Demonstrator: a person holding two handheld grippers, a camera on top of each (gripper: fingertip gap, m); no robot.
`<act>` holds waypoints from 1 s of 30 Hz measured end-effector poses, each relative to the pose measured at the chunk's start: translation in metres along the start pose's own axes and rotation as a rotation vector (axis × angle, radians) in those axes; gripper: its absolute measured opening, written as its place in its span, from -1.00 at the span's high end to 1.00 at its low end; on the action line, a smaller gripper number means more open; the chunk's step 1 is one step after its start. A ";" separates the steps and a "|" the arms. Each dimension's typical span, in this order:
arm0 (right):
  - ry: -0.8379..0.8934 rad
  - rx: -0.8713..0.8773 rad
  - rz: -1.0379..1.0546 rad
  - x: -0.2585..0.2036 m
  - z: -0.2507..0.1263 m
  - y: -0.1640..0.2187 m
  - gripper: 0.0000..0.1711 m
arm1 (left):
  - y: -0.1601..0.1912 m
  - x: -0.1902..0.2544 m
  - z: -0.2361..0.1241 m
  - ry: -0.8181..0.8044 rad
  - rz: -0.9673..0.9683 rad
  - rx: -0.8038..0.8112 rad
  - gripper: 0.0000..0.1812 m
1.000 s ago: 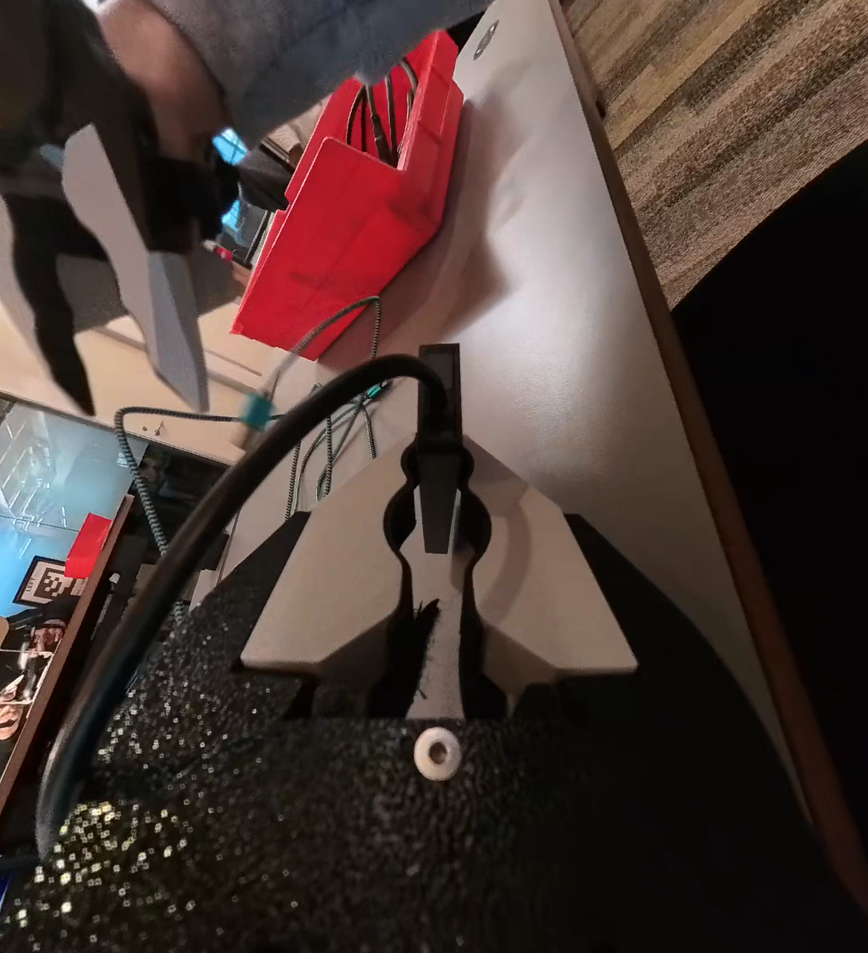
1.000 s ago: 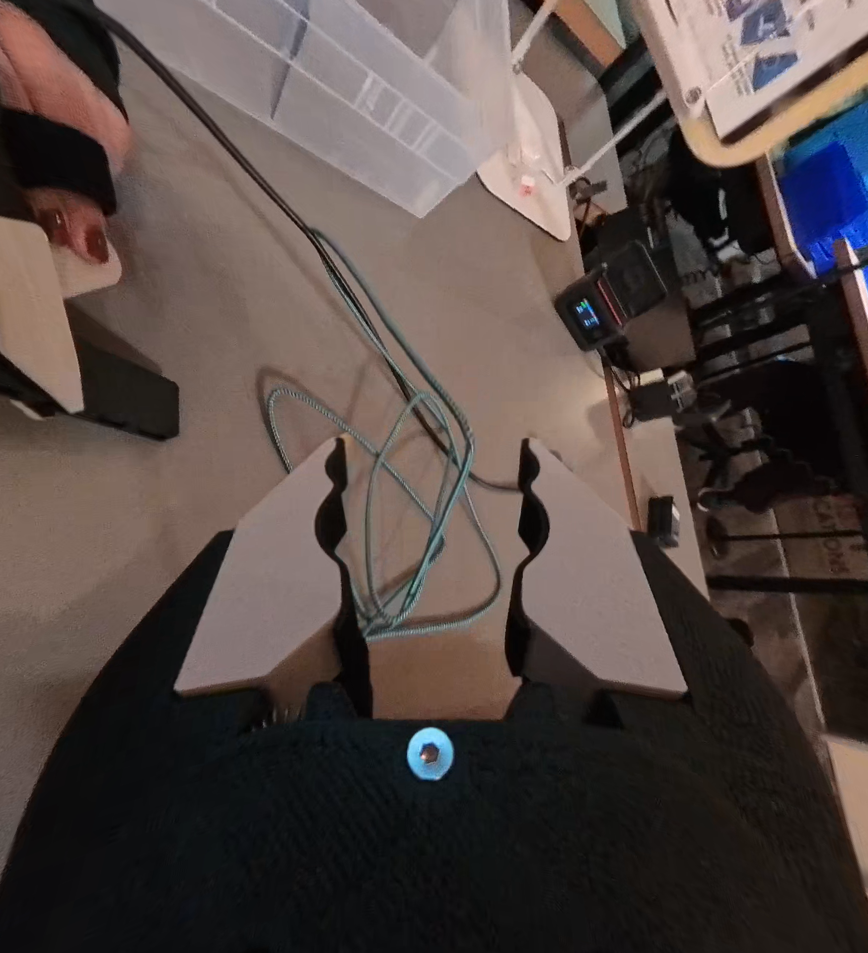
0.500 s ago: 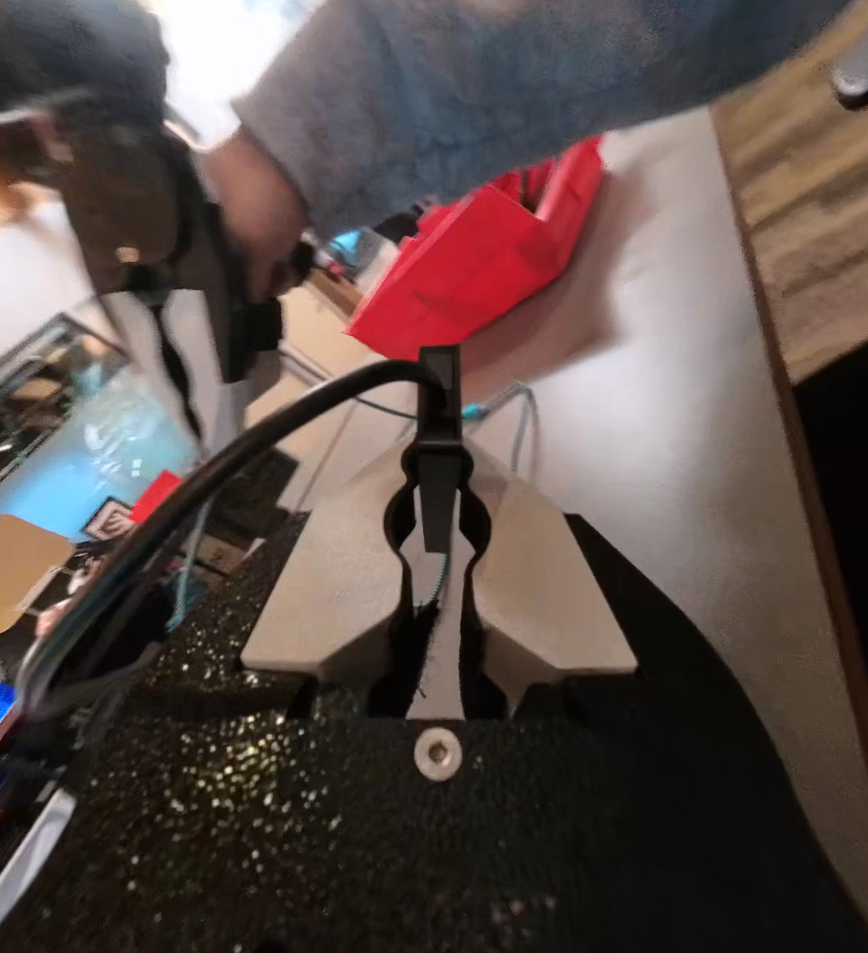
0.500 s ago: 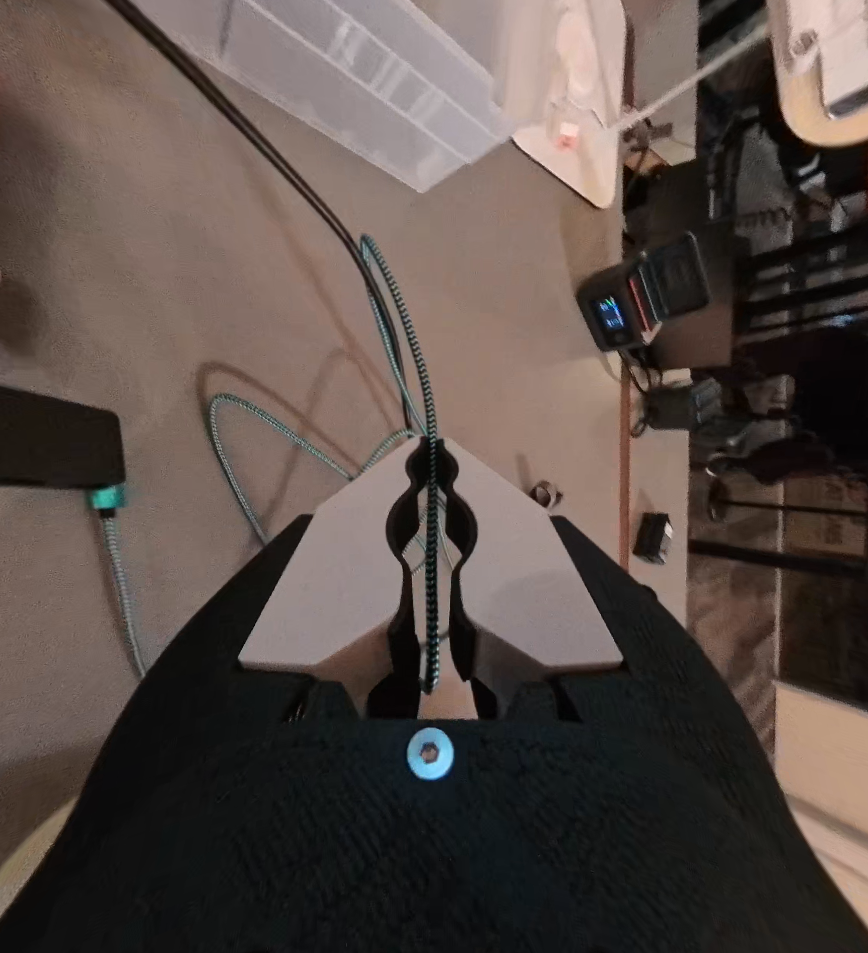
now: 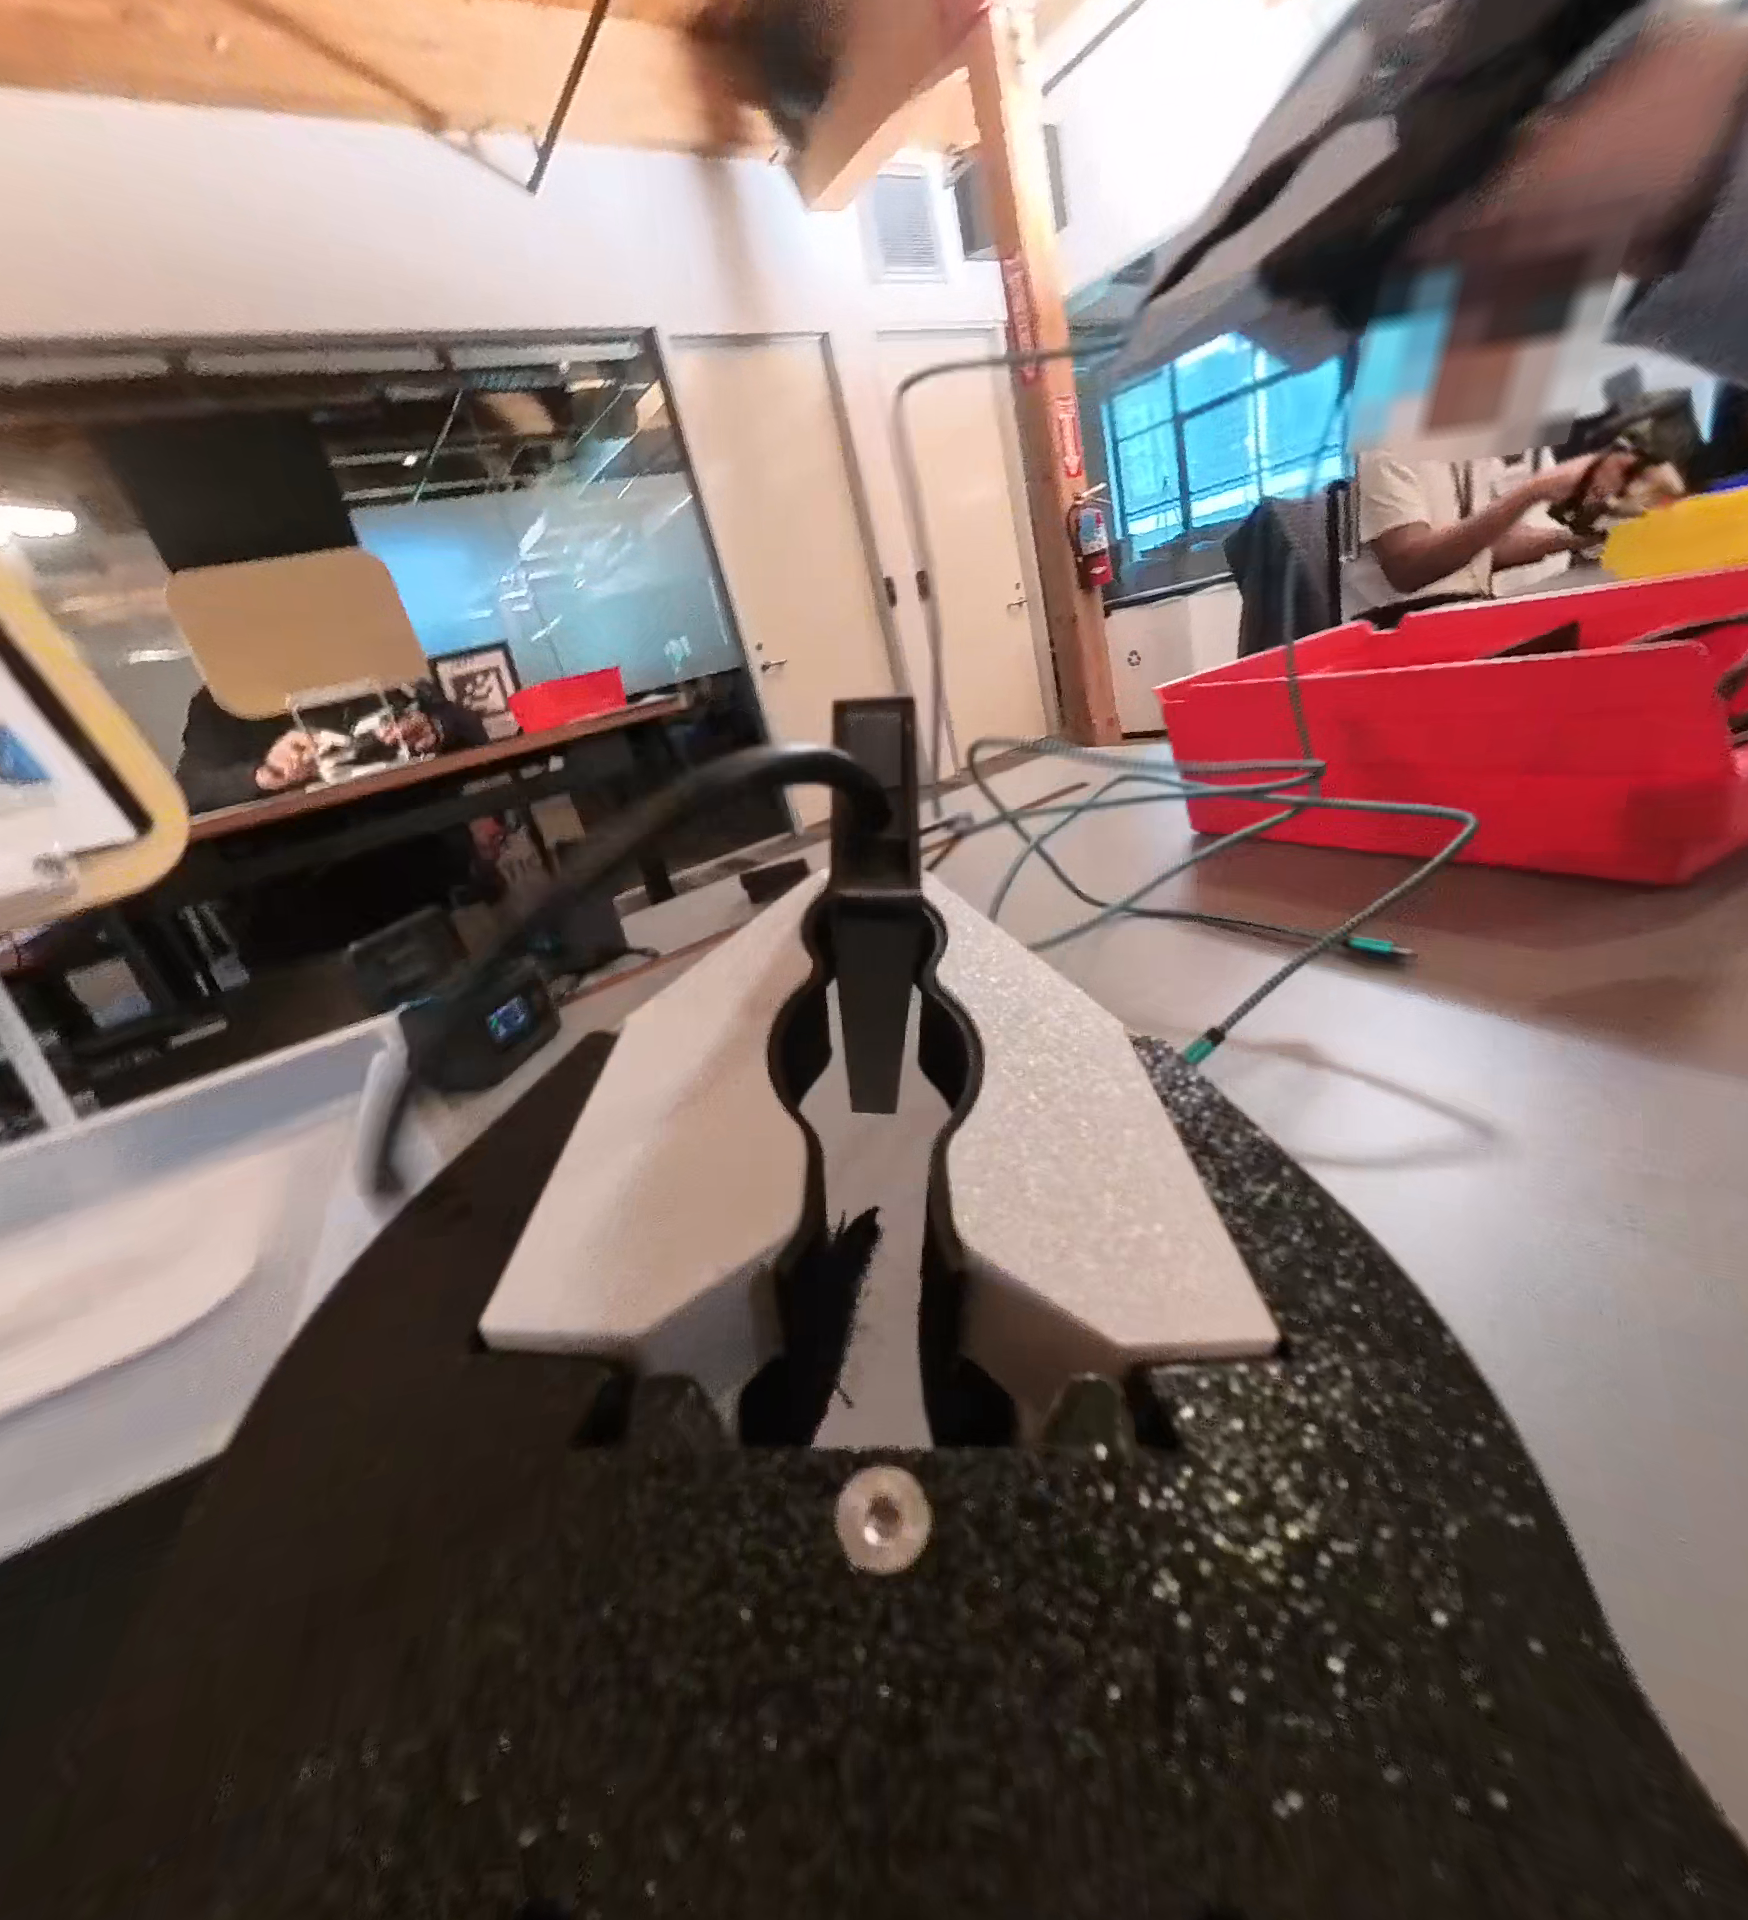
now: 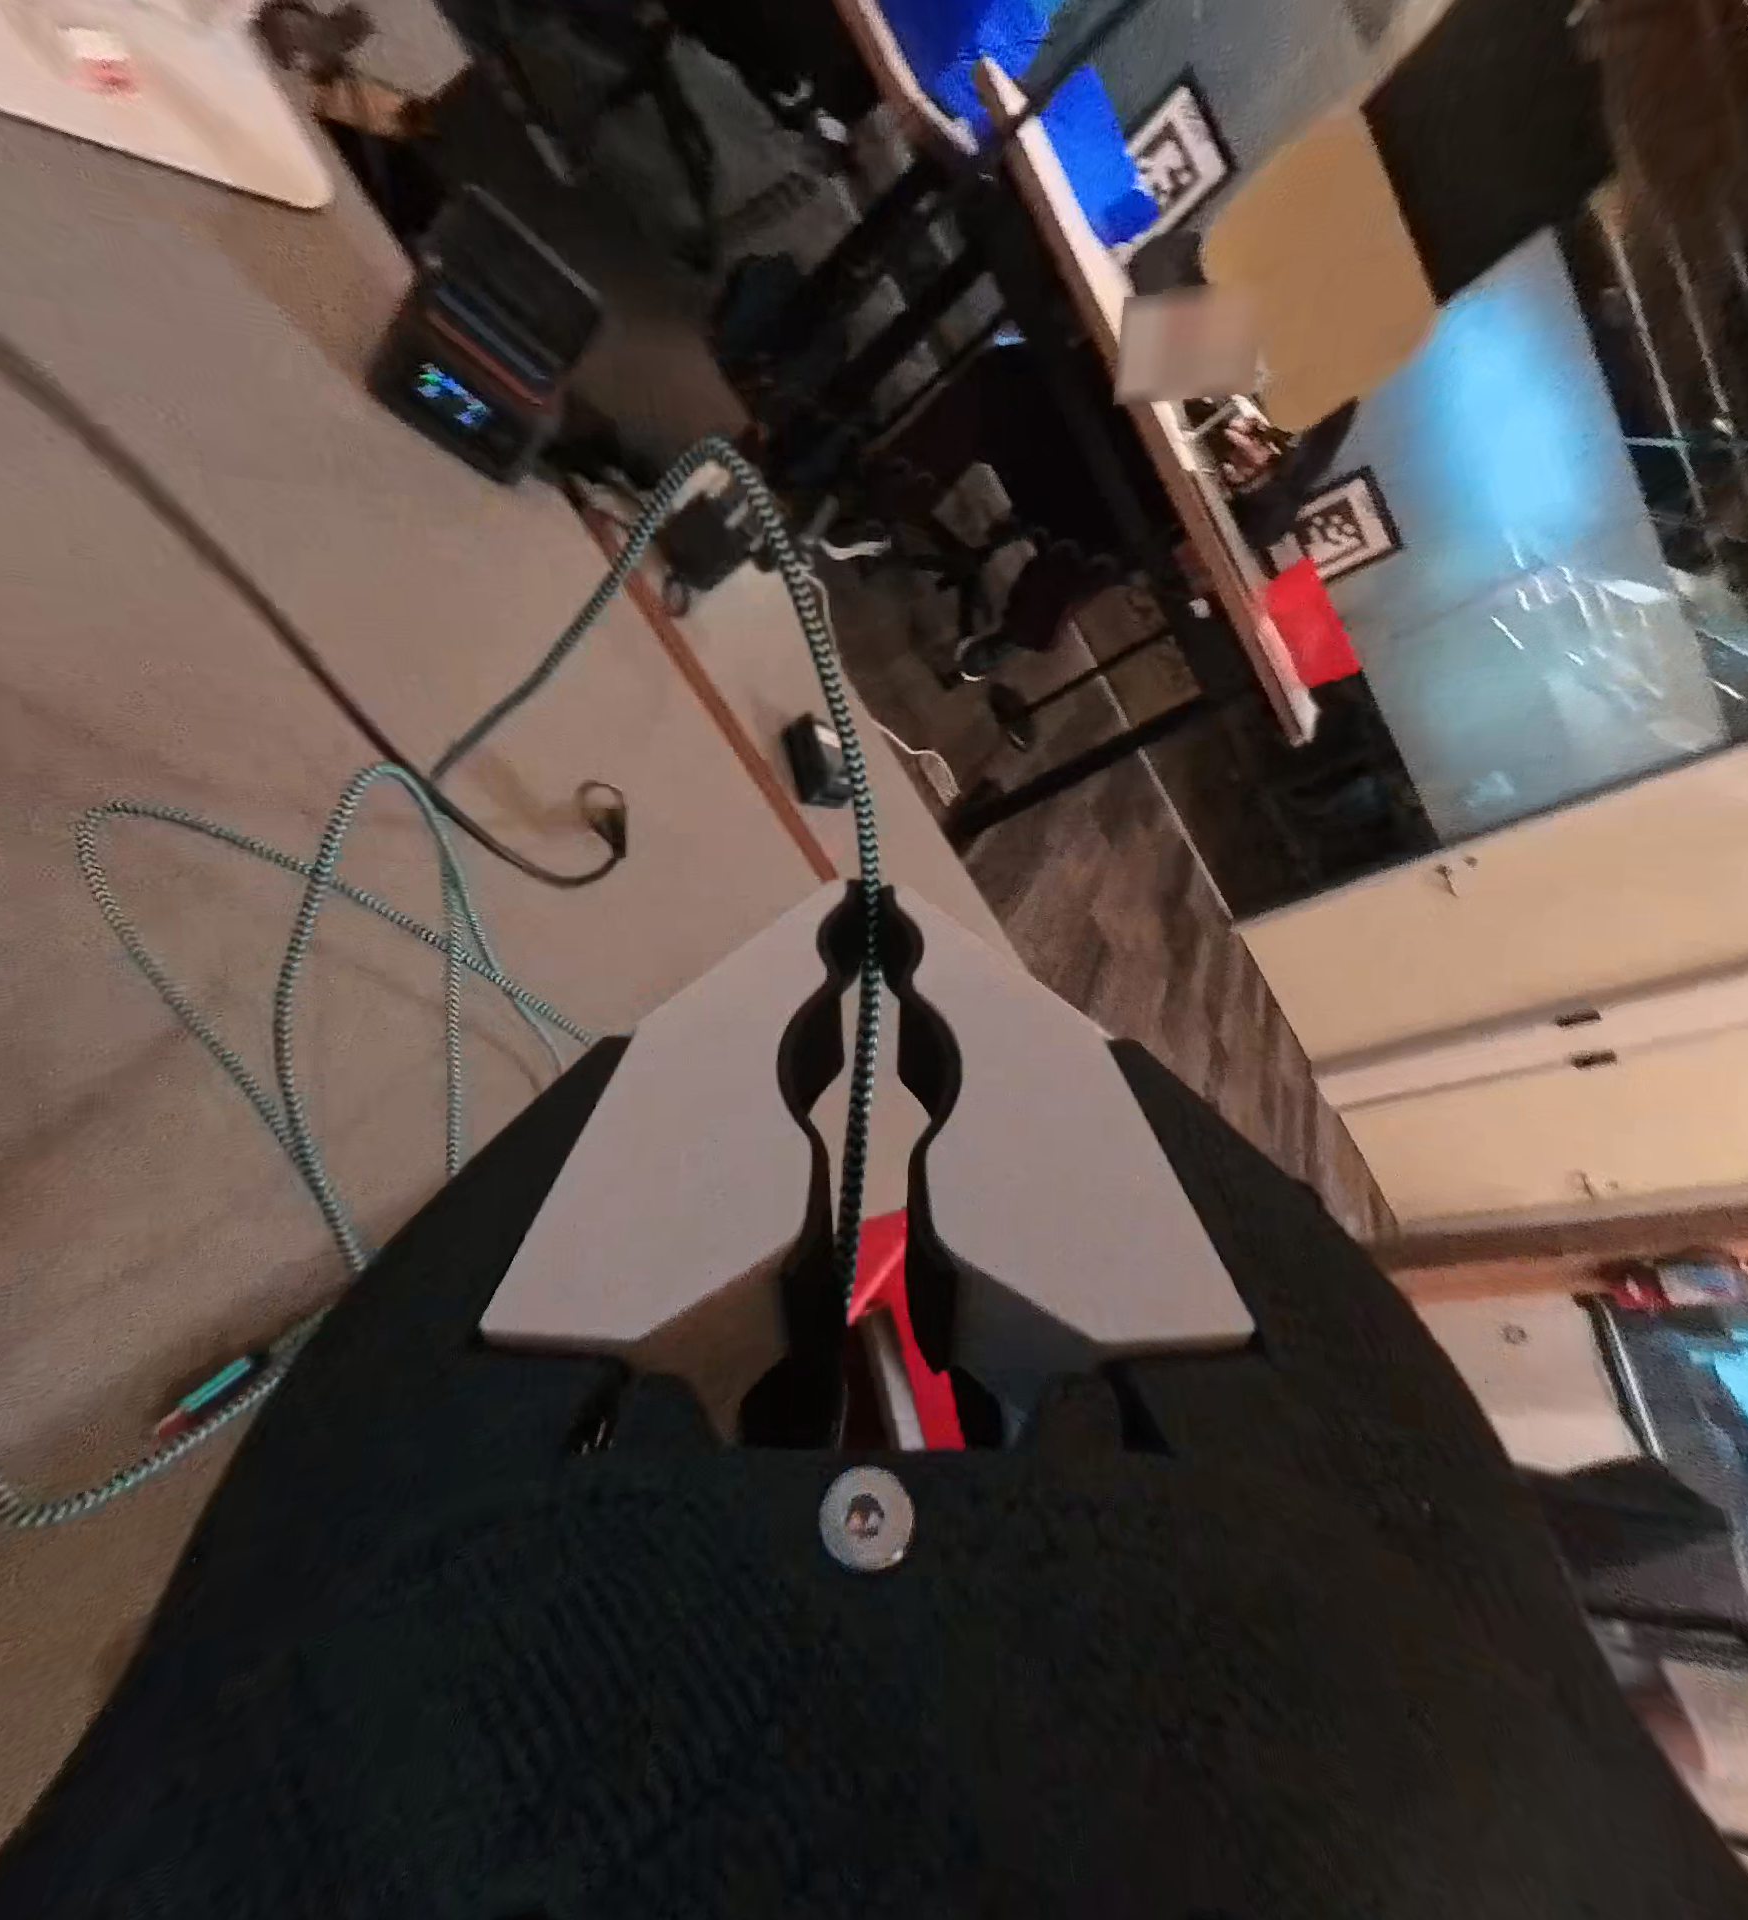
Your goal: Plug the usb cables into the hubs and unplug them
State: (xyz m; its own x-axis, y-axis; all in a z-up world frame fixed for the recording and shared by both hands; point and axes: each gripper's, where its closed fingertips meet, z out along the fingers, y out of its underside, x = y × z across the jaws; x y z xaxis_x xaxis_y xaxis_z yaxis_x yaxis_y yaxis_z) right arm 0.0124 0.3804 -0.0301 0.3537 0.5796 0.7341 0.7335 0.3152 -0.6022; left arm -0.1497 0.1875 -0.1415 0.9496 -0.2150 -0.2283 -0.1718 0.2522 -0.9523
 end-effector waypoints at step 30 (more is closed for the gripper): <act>-0.490 0.018 0.062 -0.078 -0.095 0.055 0.32 | -0.056 0.035 0.030 0.253 0.096 -0.087 0.92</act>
State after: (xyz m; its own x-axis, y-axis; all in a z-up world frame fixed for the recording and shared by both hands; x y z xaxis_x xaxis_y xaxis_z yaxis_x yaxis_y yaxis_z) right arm 0.0800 0.2808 -0.0904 0.0784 0.8815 0.4657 0.7084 0.2795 -0.6482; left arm -0.0993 0.1942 -0.0898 0.8341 -0.4251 -0.3516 -0.2904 0.2034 -0.9350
